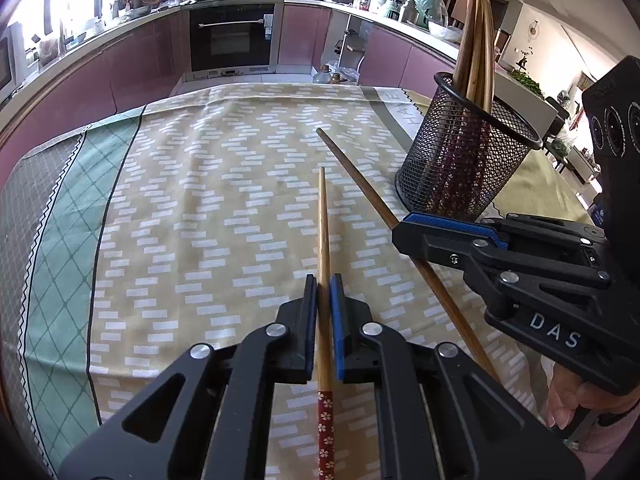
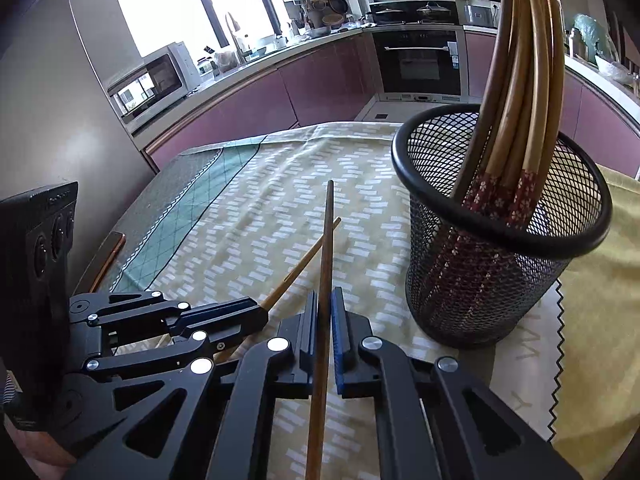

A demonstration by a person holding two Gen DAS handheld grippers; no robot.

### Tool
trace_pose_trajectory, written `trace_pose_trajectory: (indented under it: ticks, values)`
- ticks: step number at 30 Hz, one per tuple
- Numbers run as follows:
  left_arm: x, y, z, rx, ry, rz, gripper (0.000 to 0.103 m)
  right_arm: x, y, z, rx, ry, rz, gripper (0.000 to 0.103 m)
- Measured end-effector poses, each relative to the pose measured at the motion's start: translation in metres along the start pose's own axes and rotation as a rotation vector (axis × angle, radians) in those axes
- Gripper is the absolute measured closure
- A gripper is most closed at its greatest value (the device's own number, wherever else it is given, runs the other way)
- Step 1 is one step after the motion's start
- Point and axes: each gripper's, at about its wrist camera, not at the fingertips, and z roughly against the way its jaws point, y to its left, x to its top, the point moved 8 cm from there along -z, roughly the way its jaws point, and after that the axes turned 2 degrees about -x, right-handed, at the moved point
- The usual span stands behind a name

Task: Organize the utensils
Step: 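Close the left gripper on a chopstick while the right gripper grasps the other, then lift both held chopsticks upright toward the mesh cup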

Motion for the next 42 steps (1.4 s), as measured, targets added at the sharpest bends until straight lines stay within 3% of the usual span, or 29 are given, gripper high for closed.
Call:
trace_pose_trajectory:
  ticks: [11, 29, 42]
  values:
    - [-0.001, -0.007, 0.018, -0.014, -0.032, -0.012, 0.095, 0.000, 0.016, 0.015, 0.066, -0.017, 0.042, 0.097]
    - [-0.010, -0.010, 0.004, -0.002, 0.013, -0.036, 0.095, -0.021, 0.014, -0.013, 0.017, 0.096, 0.087, 0.094]
    - [-0.006, -0.011, 0.009, -0.003, -0.007, -0.033, 0.095, -0.011, 0.010, 0.010, 0.049, 0.004, 0.067, 0.097]
